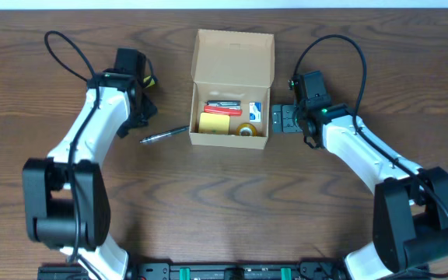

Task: Pack container
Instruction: 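Withdraw the left gripper toward the black tape dispenser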

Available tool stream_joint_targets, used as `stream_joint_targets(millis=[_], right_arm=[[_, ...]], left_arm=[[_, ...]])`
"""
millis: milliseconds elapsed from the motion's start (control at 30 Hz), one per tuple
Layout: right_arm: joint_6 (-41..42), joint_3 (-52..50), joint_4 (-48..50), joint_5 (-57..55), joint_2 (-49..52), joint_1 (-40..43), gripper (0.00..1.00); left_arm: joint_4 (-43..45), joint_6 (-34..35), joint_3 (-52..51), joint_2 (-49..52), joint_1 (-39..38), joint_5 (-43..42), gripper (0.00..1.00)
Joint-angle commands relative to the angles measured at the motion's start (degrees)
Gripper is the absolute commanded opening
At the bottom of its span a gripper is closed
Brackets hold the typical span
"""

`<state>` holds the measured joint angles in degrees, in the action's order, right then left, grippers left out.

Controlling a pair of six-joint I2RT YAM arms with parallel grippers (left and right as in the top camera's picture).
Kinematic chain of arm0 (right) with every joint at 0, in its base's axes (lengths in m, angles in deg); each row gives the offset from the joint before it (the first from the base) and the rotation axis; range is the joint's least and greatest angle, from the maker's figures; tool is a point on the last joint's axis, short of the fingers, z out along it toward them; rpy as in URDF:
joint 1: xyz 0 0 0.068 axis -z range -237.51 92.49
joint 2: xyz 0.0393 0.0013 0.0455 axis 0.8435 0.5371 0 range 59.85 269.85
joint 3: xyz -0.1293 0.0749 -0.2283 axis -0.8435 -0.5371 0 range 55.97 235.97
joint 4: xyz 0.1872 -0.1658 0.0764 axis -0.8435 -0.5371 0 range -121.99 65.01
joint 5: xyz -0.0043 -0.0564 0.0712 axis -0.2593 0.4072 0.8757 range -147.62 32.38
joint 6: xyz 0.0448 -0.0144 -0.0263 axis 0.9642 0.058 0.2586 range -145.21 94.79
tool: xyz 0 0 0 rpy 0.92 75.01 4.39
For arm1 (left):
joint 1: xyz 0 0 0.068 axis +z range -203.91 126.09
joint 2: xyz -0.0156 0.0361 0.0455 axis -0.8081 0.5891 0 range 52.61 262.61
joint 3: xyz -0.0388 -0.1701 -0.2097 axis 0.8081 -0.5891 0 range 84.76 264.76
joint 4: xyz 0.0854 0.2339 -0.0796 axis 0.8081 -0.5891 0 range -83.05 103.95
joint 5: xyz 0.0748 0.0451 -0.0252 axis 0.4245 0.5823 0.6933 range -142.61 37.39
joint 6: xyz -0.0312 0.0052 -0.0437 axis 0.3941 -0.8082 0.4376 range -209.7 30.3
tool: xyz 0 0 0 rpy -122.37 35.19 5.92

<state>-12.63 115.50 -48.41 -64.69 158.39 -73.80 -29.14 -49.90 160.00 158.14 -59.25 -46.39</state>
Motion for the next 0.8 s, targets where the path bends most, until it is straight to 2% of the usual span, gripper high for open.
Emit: stream_joint_targets(millis=[0, 100, 233, 367, 633, 767], right_arm=[[0.7, -0.1, -0.2, 0.0, 0.5, 0.5, 0.99], [0.7, -0.1, -0.2, 0.0, 0.5, 0.5, 0.99], [0.7, -0.1, -0.2, 0.0, 0.5, 0.5, 0.99], [0.7, -0.1, -0.2, 0.0, 0.5, 0.5, 0.99], [0.7, -0.1, -0.2, 0.0, 0.5, 0.5, 0.99], [0.7, -0.1, -0.2, 0.0, 0.5, 0.5, 0.99]], left_arm=[[2.6, -8.3, -0.5, 2.8, 1.7, -0.7, 0.66], [5.7, -10.2, -0.5, 4.3, 2.9, -0.7, 0.67], [9.2, -4.7, -0.5, 6.2, 4.3, -0.7, 0.66], [15.0, -2.3, -0.5, 7.4, 4.4, -2.4, 0.66], [17.9, 15.9, -0.5, 8.7, 4.4, -2.9, 0.66], [17.8, 20.4, -0.5, 9.4, 4.3, -2.8, 0.66]])
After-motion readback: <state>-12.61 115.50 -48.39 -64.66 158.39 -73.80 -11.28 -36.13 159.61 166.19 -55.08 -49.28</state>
